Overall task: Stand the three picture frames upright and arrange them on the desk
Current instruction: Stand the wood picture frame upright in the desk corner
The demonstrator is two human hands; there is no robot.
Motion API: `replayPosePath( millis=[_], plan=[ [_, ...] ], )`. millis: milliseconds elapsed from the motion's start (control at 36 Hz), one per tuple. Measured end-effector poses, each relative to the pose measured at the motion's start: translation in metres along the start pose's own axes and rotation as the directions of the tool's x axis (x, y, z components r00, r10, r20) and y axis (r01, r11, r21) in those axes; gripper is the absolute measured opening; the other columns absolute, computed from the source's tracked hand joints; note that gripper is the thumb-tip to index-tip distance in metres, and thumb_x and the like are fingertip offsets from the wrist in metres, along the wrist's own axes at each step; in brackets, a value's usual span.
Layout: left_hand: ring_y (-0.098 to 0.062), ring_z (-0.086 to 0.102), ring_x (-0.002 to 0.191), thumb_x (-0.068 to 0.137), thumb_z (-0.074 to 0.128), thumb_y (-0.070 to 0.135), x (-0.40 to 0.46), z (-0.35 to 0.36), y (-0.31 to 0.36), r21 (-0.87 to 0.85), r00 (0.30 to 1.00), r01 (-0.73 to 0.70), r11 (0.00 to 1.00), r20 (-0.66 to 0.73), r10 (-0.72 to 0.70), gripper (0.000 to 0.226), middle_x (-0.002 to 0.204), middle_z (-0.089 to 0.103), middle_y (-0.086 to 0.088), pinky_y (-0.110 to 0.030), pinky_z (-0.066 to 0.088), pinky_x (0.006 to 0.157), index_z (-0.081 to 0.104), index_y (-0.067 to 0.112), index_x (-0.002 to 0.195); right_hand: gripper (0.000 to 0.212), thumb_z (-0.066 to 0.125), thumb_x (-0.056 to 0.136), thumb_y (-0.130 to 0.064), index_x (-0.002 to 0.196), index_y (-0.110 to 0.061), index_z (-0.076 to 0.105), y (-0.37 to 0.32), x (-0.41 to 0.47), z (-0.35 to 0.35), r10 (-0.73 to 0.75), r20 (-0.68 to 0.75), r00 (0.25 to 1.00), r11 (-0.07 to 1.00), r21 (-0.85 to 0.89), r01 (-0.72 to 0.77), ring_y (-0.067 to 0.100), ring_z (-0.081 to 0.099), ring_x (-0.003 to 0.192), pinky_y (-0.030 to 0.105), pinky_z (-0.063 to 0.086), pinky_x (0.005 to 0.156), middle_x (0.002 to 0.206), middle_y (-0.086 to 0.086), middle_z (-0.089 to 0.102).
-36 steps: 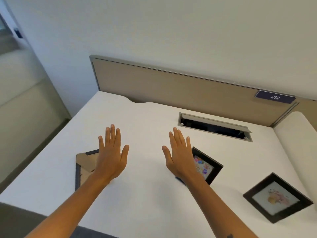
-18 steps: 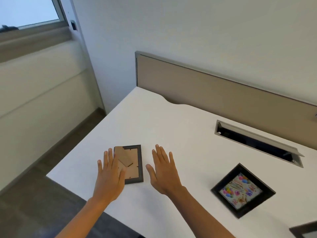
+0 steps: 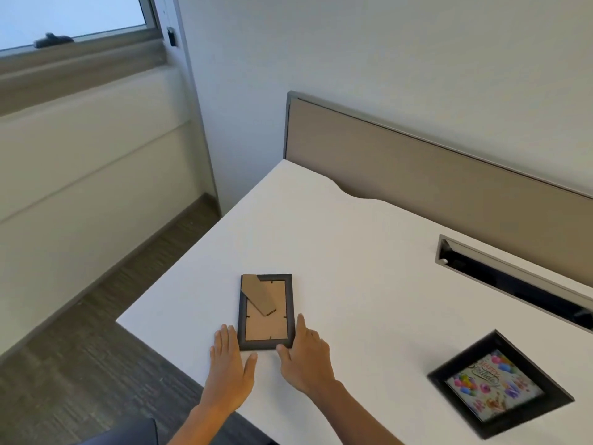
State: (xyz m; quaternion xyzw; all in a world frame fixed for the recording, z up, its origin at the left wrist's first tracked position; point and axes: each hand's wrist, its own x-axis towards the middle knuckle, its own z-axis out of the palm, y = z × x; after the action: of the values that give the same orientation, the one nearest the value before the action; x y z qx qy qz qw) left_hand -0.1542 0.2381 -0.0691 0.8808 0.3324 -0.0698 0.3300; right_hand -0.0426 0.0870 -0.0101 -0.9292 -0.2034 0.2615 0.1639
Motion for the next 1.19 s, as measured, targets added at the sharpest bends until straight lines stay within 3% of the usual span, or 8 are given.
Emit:
replayPosePath(
  millis=[139, 278, 417, 556, 750, 917, 1028, 1194],
  plan=[
    [-0.01, -0.022, 0.147, 0.102, 0.058, 0.033, -0.006, 0.002, 0.008, -0.108, 1.0, 0.015, 0.994, 0.023, -0.013, 0.097, 0.173, -0.017, 0.001, -0.044, -0.002, 0.126, -0.015, 0.018, 0.163, 0.088, 0.058, 0.106, -0.047, 0.171, -0.017, 0.006, -0.012, -0.005, 0.004, 0.059, 0.02, 0.998, 0.984, 0.166, -0.062, 0.029, 0.042, 0.153, 0.045, 0.035, 0.124, 0.167, 0.008, 0.041],
    [-0.025, -0.008, 0.16, 0.1, 0.064, 0.017, -0.017, 0.001, 0.032, -0.244, 0.998, 0.07, 0.967, 0.025, -0.065, 0.101, 0.174, -0.013, 0.004, -0.043, 0.006, 0.126, -0.013, 0.026, 0.164, 0.077, 0.064, 0.104, -0.029, 0.167, -0.015, 0.021, -0.023, -0.005, 0.001, 0.147, 0.022, 0.989, 0.933, 0.33, -0.146, 0.03, 0.043, 0.151, 0.045, 0.041, 0.123, 0.162, 0.008, 0.046],
    [-0.028, 0.014, 0.159, 0.096, 0.067, 0.001, -0.021, -0.009, 0.048, -0.359, 0.996, 0.076, 0.93, -0.013, -0.086, 0.095, 0.173, 0.012, -0.004, -0.045, 0.018, 0.128, 0.005, 0.019, 0.165, 0.071, 0.07, 0.091, -0.006, 0.156, -0.016, 0.043, -0.017, -0.006, -0.003, 0.188, 0.055, 0.981, 0.82, 0.541, -0.187, 0.029, 0.051, 0.143, 0.049, 0.048, 0.118, 0.152, 0.005, 0.053],
    [-0.026, 0.042, 0.146, 0.09, 0.073, -0.004, -0.027, -0.026, 0.059, -0.405, 0.993, 0.024, 0.914, -0.095, -0.068, 0.08, 0.158, 0.036, -0.008, -0.033, 0.038, 0.117, 0.036, 0.014, 0.158, 0.075, 0.075, 0.082, 0.009, 0.146, -0.024, 0.05, -0.003, -0.008, -0.013, 0.162, 0.004, 0.987, 0.787, 0.603, -0.131, 0.02, 0.056, 0.125, 0.03, 0.058, 0.103, 0.132, 0.0, 0.049],
    [-0.027, 0.064, 0.111, 0.087, 0.079, 0.002, -0.019, -0.058, 0.067, -0.313, 0.958, -0.2, 0.928, -0.261, 0.119, 0.049, 0.12, 0.061, -0.01, -0.026, 0.052, 0.095, 0.066, 0.009, 0.134, 0.055, 0.08, 0.088, 0.007, 0.137, -0.012, 0.064, 0.01, -0.005, -0.037, 0.018, -0.222, 0.975, 0.89, 0.448, 0.086, 0.02, 0.062, 0.106, 0.004, 0.046, 0.084, 0.121, 0.01, 0.054],
    [-0.014, 0.069, 0.09, 0.089, 0.079, 0.008, 0.001, -0.095, 0.083, -0.282, 0.878, -0.398, 0.873, -0.392, 0.274, 0.025, 0.099, 0.07, 0.001, -0.025, 0.061, 0.082, 0.074, 0.013, 0.113, 0.026, 0.072, 0.098, 0.003, 0.124, -0.002, 0.074, 0.006, 0.001, -0.079, -0.113, -0.405, 0.908, 0.928, 0.284, 0.242, 0.018, 0.059, 0.093, 0.002, 0.04, 0.081, 0.108, 0.013, 0.059],
    [-0.006, 0.07, 0.088, 0.093, 0.075, 0.017, 0.015, -0.123, 0.1, -0.334, 0.888, -0.405, 0.851, -0.367, 0.278, 0.016, 0.097, 0.073, 0.01, -0.024, 0.062, 0.079, 0.073, 0.02, 0.109, 0.006, 0.069, 0.1, -0.003, 0.099, -0.009, 0.069, 0.001, 0.005, -0.11, -0.125, -0.463, 0.878, 0.899, 0.321, 0.298, 0.001, 0.055, 0.085, 0.007, 0.042, 0.077, 0.1, 0.004, 0.058],
    [-0.005, 0.069, 0.084, 0.096, 0.066, 0.048, 0.018, -0.154, 0.128, -0.305, 0.947, -0.288, 0.908, -0.234, 0.222, 0.017, 0.09, 0.072, 0.017, -0.024, 0.057, 0.071, 0.066, 0.034, 0.105, 0.02, 0.065, 0.106, -0.029, 0.09, -0.027, 0.056, 0.001, 0.001, -0.142, -0.11, -0.47, 0.876, 0.85, 0.413, 0.328, 0.009, 0.06, 0.088, 0.013, 0.043, 0.069, 0.096, -0.002, 0.062]
  ],
)
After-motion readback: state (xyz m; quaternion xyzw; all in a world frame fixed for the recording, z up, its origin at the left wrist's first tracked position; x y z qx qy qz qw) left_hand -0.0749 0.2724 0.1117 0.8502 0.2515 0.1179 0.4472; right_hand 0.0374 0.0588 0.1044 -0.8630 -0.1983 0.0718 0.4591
